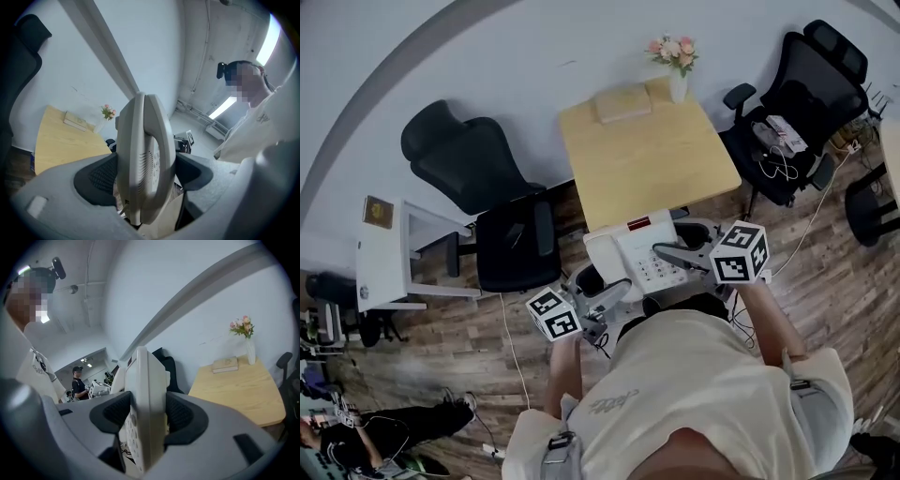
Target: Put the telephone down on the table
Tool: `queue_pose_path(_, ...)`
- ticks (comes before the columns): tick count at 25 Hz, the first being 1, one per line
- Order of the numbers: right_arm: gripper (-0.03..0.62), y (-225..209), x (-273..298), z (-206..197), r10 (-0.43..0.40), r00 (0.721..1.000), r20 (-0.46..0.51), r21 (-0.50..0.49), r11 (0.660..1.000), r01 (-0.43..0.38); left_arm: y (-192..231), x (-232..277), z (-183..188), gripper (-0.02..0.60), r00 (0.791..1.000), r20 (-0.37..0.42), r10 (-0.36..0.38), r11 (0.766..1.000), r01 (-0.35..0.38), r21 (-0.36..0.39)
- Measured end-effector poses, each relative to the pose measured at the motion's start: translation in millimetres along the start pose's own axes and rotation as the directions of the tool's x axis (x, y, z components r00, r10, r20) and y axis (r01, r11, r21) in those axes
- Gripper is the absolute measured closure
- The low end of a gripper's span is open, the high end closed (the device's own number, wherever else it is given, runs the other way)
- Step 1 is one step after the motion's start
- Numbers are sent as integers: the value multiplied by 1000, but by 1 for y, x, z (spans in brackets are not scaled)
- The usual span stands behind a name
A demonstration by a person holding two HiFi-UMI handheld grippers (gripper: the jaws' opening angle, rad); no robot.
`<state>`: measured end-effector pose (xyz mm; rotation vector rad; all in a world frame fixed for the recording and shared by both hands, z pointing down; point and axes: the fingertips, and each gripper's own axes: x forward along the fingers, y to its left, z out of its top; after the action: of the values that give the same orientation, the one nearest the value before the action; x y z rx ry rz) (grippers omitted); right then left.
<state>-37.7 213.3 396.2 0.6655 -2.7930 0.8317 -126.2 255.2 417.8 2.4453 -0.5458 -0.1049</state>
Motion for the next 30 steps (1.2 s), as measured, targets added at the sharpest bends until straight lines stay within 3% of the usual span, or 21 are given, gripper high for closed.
queue_pose_path(9,361,-27,31,7,-30,1000,-9,73,997,31,42,1,16,212,999,-48,-26,999,24,-35)
queue_pose_path(17,361,-77,55,29,27,999,-21,95,995,-25,83,25,38,212,997,-60,43,996,-48,-79)
queue_pose_path(30,361,-188,68,110,132,991,4,68,989,-131,150,112,112,212,989,-38,144,989,-146,-38)
